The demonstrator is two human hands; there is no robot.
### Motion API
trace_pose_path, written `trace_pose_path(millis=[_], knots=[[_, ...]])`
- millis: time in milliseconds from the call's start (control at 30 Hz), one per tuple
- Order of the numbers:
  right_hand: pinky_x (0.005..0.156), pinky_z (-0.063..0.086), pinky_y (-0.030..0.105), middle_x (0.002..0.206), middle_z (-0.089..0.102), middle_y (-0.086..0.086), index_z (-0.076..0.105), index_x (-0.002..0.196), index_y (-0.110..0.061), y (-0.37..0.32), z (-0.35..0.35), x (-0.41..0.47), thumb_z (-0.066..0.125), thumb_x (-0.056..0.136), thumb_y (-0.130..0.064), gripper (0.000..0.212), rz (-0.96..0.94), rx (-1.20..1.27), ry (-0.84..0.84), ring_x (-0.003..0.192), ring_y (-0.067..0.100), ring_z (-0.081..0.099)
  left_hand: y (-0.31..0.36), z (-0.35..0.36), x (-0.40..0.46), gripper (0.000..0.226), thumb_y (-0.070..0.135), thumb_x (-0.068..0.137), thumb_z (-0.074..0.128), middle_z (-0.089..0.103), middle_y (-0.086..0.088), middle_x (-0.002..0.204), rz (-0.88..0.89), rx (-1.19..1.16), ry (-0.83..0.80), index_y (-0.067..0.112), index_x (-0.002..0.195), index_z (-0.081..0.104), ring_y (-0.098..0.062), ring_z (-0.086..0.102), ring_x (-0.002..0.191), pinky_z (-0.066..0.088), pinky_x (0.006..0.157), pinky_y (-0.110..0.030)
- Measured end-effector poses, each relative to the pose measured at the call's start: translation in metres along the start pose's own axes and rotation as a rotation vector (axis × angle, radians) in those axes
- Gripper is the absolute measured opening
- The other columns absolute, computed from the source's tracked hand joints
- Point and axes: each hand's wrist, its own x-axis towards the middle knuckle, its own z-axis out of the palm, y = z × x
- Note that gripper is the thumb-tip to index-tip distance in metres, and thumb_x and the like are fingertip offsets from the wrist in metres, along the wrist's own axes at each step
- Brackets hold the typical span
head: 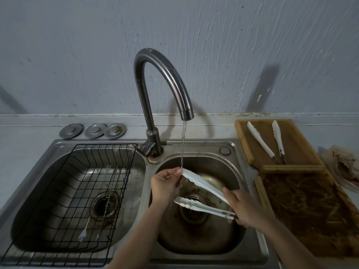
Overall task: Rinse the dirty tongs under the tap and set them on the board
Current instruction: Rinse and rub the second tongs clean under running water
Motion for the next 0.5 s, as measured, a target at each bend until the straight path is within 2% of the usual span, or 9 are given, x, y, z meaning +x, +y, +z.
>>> trace_pose_path(millis=[67,133,233,300,400,500], knots=[[0.033,0.035,0.014,0.068,0.059,0.009,0.054,0.082,-0.009,0.0,0.0,-0.001,0.031,0.096,-0.045,0.045,0.005,0.008,0.0,0.033,0.001,0.051,-0.003,-0.003,0.003,0.008,0.012,0.081,0.071,0.071,-0.007,0.063,0.034,0.157,0.04,0.009,0.074,0.072,-0.015,0.068,0.06,0.057,0.06,-0.026],[0.037,0.037,0.013,0.065,0.059,0.005,0.056,0.08,-0.011,0.001,0.001,-0.001,0.031,0.097,-0.043,0.044,-0.036,-0.023,0.011,0.043,0.005,0.058,-0.003,-0.005,0.006,0.013,0.019,0.083,0.069,0.072,-0.01,0.067,0.011,0.29,0.001,0.01,0.074,0.071,-0.02,0.067,0.064,0.057,0.067,-0.034],[0.051,0.041,0.019,0.06,0.055,0.0,0.058,0.075,-0.015,0.005,0.004,0.0,0.031,0.097,-0.041,0.043,-0.191,-0.24,0.109,0.055,0.013,0.059,0.001,-0.005,0.012,0.018,0.017,0.092,0.059,0.069,-0.011,0.064,-0.121,0.329,-0.161,0.003,0.089,0.069,-0.018,0.063,0.055,0.052,0.057,-0.029],[0.062,0.046,0.024,0.069,0.057,-0.002,0.058,0.078,-0.022,0.009,0.007,0.001,0.033,0.095,-0.044,0.037,-0.271,-0.383,0.202,0.063,0.012,0.059,0.005,-0.004,0.017,0.024,0.021,0.093,0.056,0.07,-0.012,0.07,-0.157,0.358,-0.254,0.001,0.094,0.069,-0.017,0.063,0.057,0.05,0.055,-0.024],[0.073,0.049,0.023,0.098,0.051,-0.003,0.057,0.104,-0.027,0.003,0.008,-0.002,0.037,0.093,-0.046,0.03,-0.341,-0.538,0.307,0.08,0.007,0.055,0.012,0.001,0.019,0.024,0.023,0.093,0.057,0.073,-0.013,0.082,-0.272,0.042,-0.31,0.003,0.088,0.07,-0.02,0.069,0.07,0.056,0.064,-0.027],[0.067,0.045,0.017,0.107,0.044,-0.005,0.05,0.114,-0.03,-0.007,0.007,-0.005,0.043,0.091,-0.048,0.03,-0.365,-0.596,0.352,0.078,0.005,0.052,0.016,0.01,0.017,0.014,0.009,0.094,0.052,0.068,-0.02,0.103,-0.344,-0.222,-0.259,0.001,0.098,0.062,-0.029,0.069,0.096,0.061,0.067,-0.032]])
